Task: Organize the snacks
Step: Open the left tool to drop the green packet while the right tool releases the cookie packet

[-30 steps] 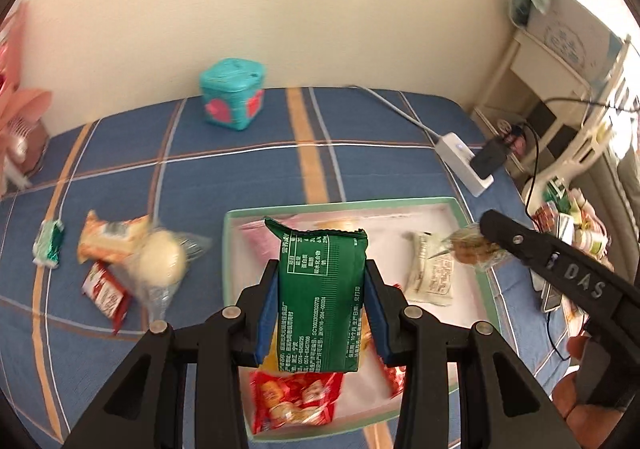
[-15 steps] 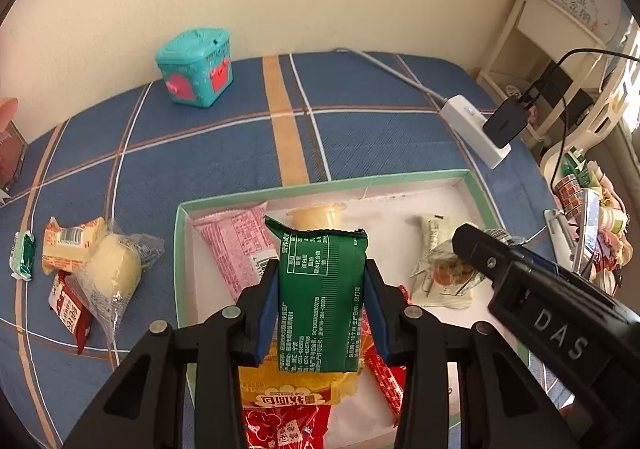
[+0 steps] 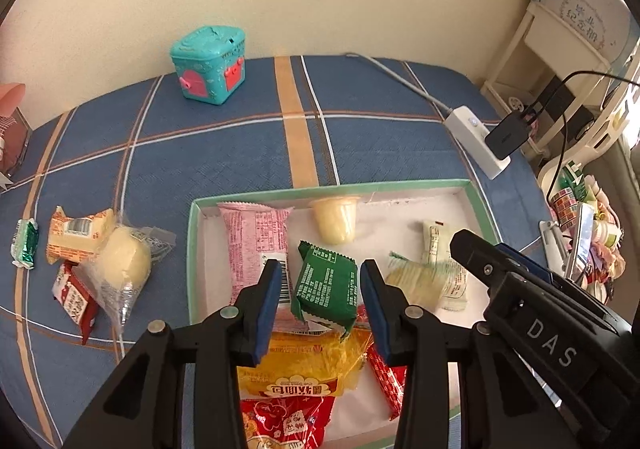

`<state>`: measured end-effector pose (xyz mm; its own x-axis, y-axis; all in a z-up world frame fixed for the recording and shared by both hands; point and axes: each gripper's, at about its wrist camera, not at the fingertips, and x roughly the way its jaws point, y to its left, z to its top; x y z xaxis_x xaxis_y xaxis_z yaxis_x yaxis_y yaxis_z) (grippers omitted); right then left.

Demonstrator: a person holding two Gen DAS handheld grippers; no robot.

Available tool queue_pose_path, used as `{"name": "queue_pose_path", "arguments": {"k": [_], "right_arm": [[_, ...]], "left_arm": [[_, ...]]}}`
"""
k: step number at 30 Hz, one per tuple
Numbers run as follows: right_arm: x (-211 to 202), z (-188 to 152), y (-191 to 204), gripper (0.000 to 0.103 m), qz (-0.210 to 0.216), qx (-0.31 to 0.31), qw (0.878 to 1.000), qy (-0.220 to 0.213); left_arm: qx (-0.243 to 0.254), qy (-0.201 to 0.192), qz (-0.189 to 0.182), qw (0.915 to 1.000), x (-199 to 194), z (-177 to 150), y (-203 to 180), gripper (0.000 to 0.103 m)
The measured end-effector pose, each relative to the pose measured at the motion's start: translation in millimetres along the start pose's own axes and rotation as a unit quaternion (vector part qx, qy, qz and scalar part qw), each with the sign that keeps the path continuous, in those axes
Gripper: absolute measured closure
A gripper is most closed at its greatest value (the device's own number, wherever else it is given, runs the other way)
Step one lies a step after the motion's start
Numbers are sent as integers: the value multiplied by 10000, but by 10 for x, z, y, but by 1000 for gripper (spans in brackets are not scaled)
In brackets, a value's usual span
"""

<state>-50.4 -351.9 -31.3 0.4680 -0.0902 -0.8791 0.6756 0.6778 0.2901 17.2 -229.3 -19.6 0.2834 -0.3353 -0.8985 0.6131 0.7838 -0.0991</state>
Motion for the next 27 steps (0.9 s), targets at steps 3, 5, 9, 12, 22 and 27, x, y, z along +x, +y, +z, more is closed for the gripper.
{"name": "queue_pose_path", "arguments": {"k": [3, 5, 9, 12, 22, 27], "right_arm": [[-96, 26, 37, 56, 51, -35, 9999, -120], [-172, 44, 62, 56, 67, -66, 9997, -213], [-334, 72, 109, 56, 57, -131, 9991, -406], [-405, 77, 146, 56, 68, -173, 9986, -488], [-298, -15, 305, 56, 86, -409, 9987, -279], [-57, -143, 484, 56, 59, -707, 9974, 91]], "left_arm": [[-34, -63, 22, 10000, -96, 24, 31, 60], [-85, -117, 42, 9999, -159, 41, 71, 60], [-252, -242, 103, 9993, -293, 65, 198, 60], [-415, -289, 98, 9987, -351, 71, 320, 59], [-1165, -346, 338, 9920, -452, -54, 904, 57], [-1475, -298, 553, 9871, -461, -162, 1205, 56]]}}
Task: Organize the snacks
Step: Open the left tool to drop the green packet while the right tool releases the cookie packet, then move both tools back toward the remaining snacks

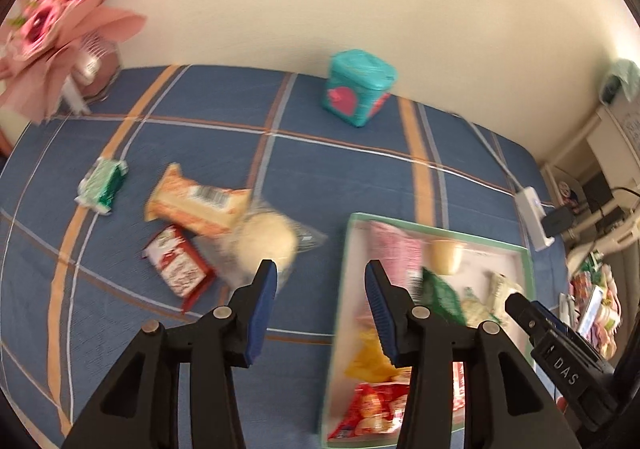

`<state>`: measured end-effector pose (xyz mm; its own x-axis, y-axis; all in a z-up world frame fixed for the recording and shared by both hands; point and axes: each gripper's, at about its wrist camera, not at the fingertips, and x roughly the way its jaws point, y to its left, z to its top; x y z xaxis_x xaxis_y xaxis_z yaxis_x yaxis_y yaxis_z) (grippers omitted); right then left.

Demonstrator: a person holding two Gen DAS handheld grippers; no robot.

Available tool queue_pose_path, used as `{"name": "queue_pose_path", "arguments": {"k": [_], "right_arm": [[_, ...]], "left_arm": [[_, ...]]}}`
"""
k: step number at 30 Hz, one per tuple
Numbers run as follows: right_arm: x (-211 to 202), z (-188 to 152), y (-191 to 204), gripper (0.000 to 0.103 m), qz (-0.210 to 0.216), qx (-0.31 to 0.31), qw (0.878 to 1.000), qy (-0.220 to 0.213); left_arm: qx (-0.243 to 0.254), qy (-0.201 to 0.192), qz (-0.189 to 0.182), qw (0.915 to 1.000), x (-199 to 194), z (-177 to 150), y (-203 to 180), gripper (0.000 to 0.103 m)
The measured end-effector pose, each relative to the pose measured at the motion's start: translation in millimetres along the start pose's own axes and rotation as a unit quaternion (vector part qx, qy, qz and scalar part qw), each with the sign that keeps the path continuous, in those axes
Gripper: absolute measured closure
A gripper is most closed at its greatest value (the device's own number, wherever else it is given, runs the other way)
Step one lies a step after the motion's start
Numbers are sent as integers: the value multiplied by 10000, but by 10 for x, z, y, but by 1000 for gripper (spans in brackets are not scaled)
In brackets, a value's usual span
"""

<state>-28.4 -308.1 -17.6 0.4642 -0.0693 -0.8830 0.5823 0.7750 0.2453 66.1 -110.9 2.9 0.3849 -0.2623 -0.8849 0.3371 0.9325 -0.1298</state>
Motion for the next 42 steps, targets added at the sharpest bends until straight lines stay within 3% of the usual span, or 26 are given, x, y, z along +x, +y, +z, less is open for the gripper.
{"name": "queue_pose_path", "arguments": {"k": [11, 15, 16, 17, 19, 23, 28, 42], "right_arm": [[276, -173, 319, 54, 31, -417, 9985, 364], [314, -198, 359, 43, -33, -472, 9981, 394], [320, -196, 364, 41, -38, -464, 9982, 382], [318, -196, 364, 35, -45, -454, 9983, 359], [313, -193, 369, 22, -48, -446, 9985, 300], [294, -193, 391, 0, -12, -482, 9987, 191], [293, -189, 402, 0, 40, -451, 9989, 148], [277, -192, 556, 0, 184, -395, 9988, 225]], "left_arm": [[-334, 257, 264, 9988, 132, -71, 425, 55], [-370, 314, 223, 9986, 162, -83, 460, 49], [-374, 319, 215, 9986, 169, -86, 468, 40], [-379, 316, 218, 9985, 176, -84, 477, 30], [-385, 286, 272, 9985, 179, -90, 490, 22], [-429, 230, 347, 9982, 187, -89, 539, 15], [-490, 148, 416, 9978, 173, -81, 619, 7], [-531, -133, 761, 9956, -60, -13, 927, 6]]}}
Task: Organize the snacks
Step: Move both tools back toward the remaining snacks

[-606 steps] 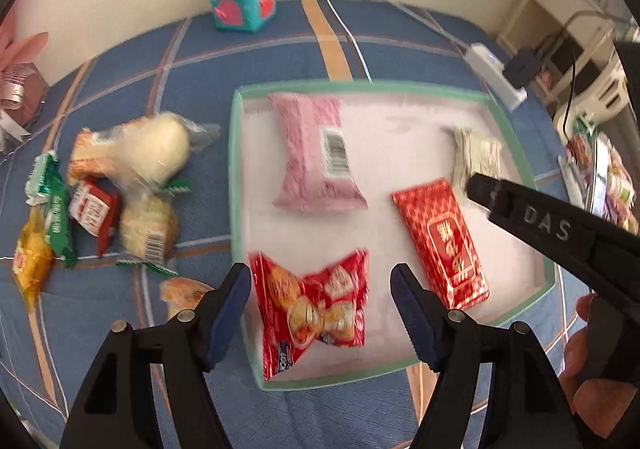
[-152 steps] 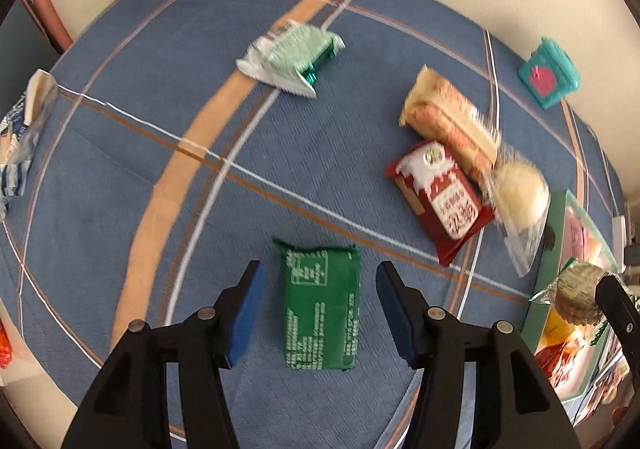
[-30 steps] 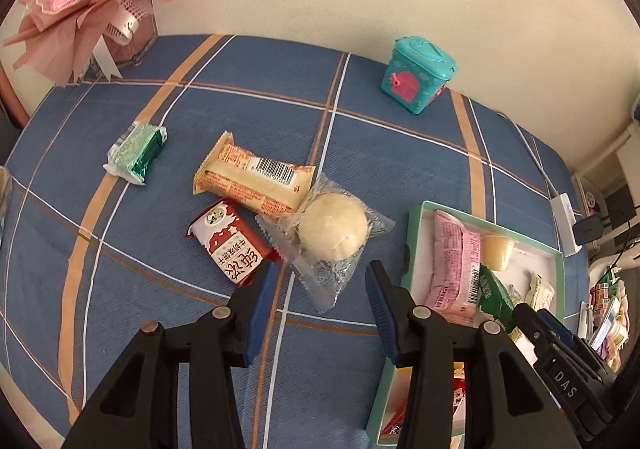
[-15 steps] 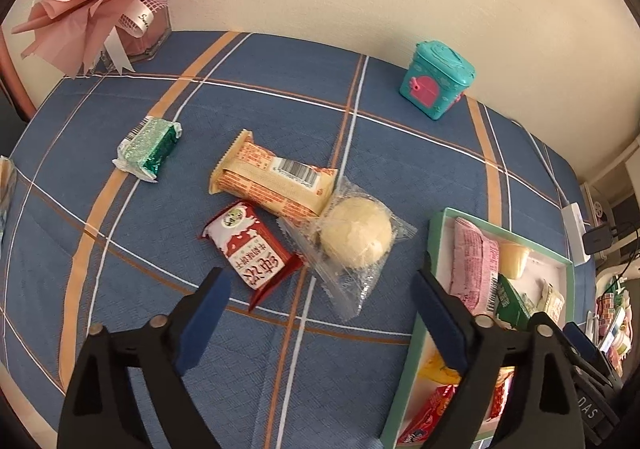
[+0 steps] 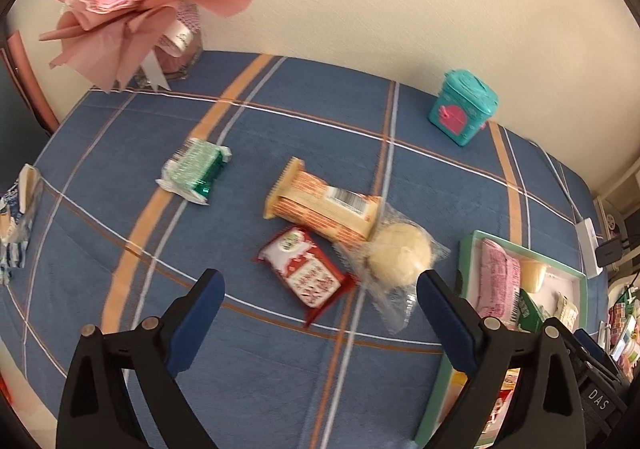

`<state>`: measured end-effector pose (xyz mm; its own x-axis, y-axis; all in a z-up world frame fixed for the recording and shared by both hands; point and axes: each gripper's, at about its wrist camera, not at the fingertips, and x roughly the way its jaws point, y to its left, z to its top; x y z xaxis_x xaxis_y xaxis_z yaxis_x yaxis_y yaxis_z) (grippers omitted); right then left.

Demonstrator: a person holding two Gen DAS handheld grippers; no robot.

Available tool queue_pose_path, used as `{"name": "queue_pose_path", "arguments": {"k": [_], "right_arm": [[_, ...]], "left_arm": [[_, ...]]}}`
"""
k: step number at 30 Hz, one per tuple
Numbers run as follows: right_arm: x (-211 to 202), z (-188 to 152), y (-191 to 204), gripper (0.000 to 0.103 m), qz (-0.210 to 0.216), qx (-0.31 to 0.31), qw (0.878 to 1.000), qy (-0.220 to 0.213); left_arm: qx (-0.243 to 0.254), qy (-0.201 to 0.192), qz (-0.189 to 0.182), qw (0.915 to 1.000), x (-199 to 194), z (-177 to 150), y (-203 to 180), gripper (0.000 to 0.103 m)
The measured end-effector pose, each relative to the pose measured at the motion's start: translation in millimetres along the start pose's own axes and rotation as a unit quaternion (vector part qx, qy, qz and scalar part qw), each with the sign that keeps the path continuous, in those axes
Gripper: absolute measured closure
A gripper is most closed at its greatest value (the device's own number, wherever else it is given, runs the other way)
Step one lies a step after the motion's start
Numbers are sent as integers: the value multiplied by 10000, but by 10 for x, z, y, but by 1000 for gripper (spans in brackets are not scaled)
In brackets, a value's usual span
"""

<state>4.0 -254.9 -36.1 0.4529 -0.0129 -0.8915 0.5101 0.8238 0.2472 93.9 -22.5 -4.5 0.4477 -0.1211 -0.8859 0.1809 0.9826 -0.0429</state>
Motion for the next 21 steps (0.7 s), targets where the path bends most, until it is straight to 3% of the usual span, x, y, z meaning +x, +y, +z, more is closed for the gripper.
{"name": "queue_pose_path", "arguments": {"k": [13, 21], "right_arm": [[34, 10, 636, 0, 239, -272, 9993, -18], [92, -18, 1100, 0, 449, -633, 9970, -44]], "left_arm": [[-658, -277, 296, 9970, -238, 158, 767, 6], [-1065, -279, 283, 9935, -261, 269, 1216, 6]]}}
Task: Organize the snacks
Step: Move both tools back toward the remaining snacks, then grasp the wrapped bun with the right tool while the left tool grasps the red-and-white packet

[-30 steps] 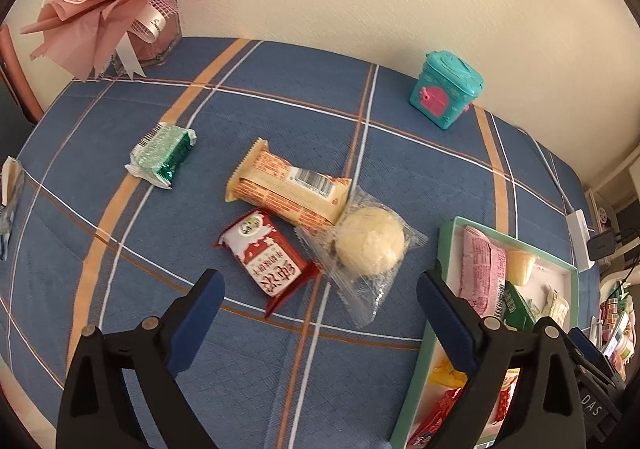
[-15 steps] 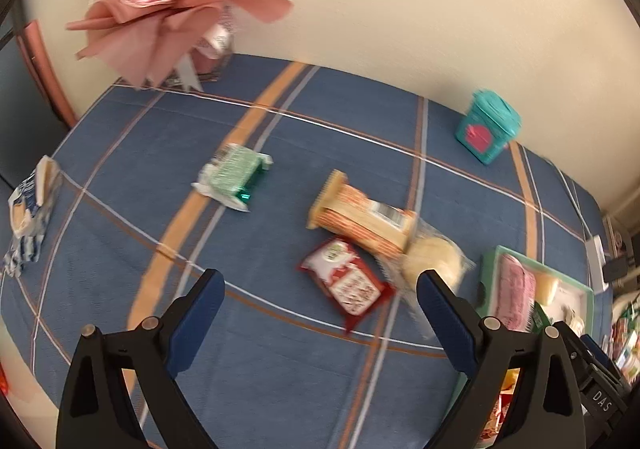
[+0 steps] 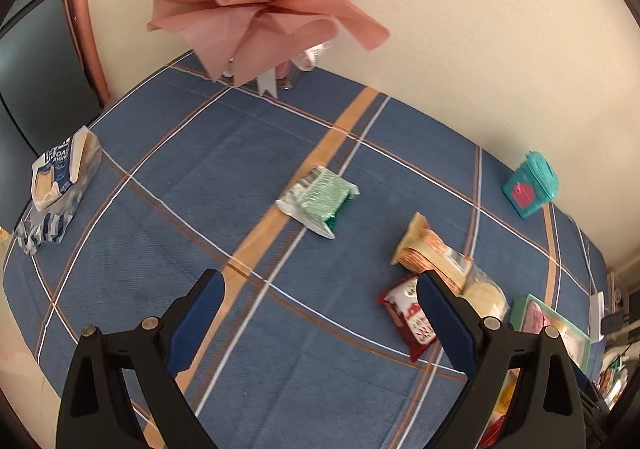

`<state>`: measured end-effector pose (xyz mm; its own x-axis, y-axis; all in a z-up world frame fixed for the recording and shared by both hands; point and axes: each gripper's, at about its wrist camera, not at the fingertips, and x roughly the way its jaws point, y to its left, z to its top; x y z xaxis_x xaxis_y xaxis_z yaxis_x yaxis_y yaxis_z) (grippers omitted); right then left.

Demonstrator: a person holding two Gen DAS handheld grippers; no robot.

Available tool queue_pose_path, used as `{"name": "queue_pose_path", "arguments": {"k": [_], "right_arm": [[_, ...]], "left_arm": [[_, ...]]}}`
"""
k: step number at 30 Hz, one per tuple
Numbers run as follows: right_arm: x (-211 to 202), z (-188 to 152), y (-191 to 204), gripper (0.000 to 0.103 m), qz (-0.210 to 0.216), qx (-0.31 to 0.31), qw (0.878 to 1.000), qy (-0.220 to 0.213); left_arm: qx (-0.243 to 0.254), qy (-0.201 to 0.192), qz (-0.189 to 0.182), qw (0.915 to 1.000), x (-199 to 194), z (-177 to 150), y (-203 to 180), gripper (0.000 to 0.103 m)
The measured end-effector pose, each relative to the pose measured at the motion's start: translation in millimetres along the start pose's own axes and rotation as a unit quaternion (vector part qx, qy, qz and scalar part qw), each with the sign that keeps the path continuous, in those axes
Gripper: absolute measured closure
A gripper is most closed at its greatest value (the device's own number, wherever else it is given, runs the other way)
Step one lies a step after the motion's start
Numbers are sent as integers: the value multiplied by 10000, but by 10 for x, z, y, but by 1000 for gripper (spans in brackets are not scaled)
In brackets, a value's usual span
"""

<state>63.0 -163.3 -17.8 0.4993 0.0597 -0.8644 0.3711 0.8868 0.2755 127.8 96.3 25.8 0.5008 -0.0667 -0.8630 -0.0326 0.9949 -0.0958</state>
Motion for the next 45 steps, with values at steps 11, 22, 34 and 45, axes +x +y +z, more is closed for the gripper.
{"name": "queue_pose_path", "arguments": {"k": [11, 22, 34, 45], "right_arm": [[280, 90, 304, 0, 76, -132, 9999, -21], [646, 155, 361, 5, -57, -188, 9998, 63], [825, 119, 237, 28, -106, -76, 9991, 404], [875, 76, 48, 46, -28, 118, 9970, 759]], "left_arm": [[-384, 522, -260, 9976, 472, 0, 0, 6], [-289, 763, -340, 9961, 773, -48, -223, 6], [-14, 985, -540, 9937, 916, -144, -479, 6], [134, 1263, -639, 9898, 1135, -307, -748, 6]]}}
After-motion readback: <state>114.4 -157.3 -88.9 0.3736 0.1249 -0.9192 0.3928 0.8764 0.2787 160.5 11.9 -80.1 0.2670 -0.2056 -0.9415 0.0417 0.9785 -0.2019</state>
